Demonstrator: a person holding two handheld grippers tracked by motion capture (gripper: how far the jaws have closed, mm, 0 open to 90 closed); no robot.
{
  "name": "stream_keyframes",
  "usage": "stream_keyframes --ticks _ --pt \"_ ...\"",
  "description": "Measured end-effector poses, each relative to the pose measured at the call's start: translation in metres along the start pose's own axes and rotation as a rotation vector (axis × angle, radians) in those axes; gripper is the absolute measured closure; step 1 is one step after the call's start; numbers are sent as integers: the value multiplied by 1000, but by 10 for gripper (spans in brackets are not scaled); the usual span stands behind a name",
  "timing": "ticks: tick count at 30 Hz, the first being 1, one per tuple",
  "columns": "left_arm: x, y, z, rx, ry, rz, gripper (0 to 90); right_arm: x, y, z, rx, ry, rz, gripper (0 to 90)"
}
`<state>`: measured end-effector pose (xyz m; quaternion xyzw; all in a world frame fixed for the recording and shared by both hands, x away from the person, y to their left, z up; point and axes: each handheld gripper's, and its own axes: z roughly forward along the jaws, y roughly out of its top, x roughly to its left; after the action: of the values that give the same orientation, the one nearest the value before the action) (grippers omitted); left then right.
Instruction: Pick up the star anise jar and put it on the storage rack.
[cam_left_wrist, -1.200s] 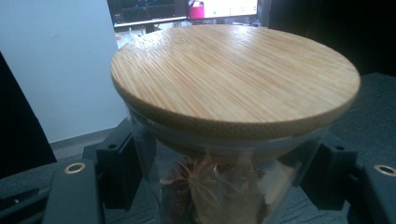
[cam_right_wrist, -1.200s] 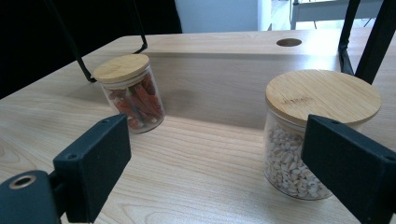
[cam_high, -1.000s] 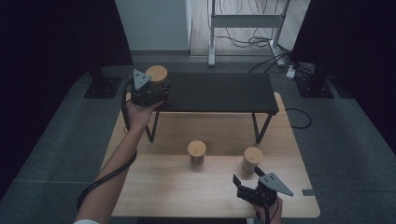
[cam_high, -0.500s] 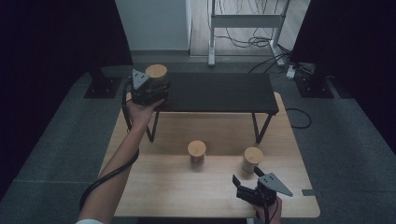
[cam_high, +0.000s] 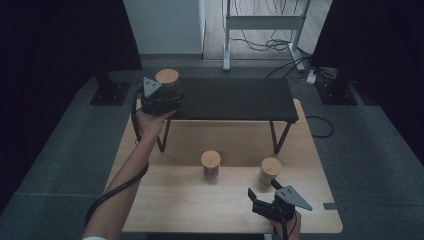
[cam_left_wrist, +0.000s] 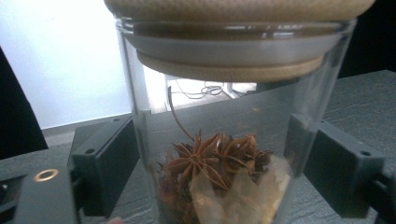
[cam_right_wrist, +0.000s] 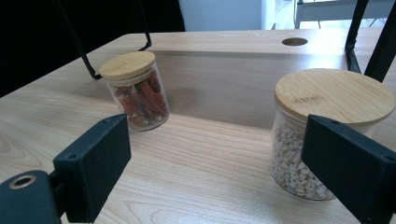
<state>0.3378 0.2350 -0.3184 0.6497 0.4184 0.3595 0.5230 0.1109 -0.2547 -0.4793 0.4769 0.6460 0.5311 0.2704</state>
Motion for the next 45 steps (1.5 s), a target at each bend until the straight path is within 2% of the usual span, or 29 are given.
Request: stream_keyframes --ticks 3,10,17,28,34,42,45 --pt "1 0 -2 -8 -3 3 118 0 0 0 1 1 -1 77" --pt "1 1 -6 -12 7 -24 47 1 0 0 1 4 -4 78" --pt "3 1 -11 -11 3 -54 34 2 0 0 1 3 -6 77" --pt "-1 4 -24 -13 -12 -55 34 5 0 -1 -1 -2 -11 77" --pt "-4 2 -33 -22 -18 -33 32 9 0 -3 -9 -10 -23 77" --pt "-12 -2 -52 -27 18 -12 25 16 -1 -5 -16 -13 -43 77" --pt "-11 -7 -58 -29 13 -28 25 19 -1 -7 -17 -16 -51 77"
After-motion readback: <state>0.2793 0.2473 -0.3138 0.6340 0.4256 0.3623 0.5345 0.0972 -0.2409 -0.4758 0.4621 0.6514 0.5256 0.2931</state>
